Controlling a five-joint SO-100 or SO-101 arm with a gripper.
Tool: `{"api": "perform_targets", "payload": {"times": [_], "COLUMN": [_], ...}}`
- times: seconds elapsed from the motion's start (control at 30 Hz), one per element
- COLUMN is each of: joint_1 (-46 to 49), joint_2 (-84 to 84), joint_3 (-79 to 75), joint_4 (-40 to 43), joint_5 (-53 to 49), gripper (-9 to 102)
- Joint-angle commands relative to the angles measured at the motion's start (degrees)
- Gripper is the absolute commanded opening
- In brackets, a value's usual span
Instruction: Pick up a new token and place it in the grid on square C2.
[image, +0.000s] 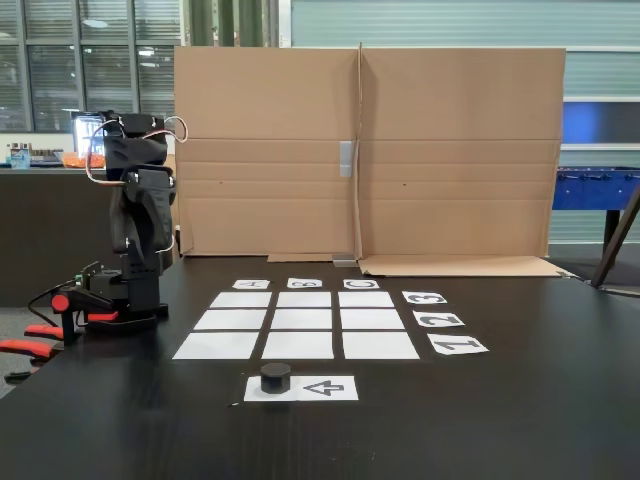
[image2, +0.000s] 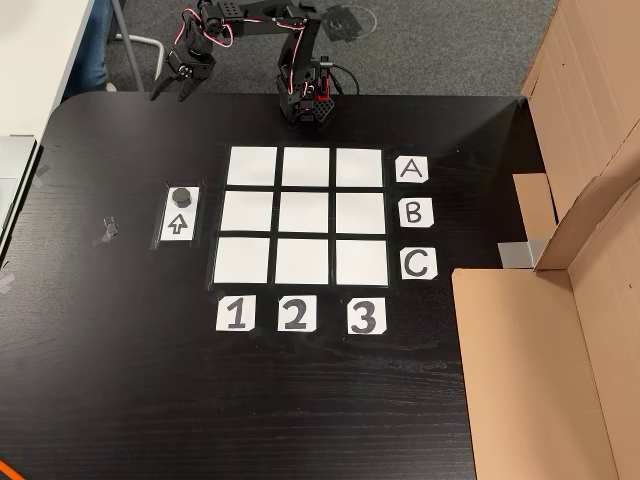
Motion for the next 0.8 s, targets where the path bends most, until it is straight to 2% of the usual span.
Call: {"api": "perform_targets", "payload": {"times": [0.0,0.23,0.77], "joint_1": [-0.7,-1.9,-7.1], "joint_2": [-2.2,-8.1,-22.4], "joint_3": [-4.1,-9.7,-20.7], "joint_4": [1.7,5.7,11.6], "joint_5": [0.1,0.1,-0.1], "gripper": [48,56,56]}}
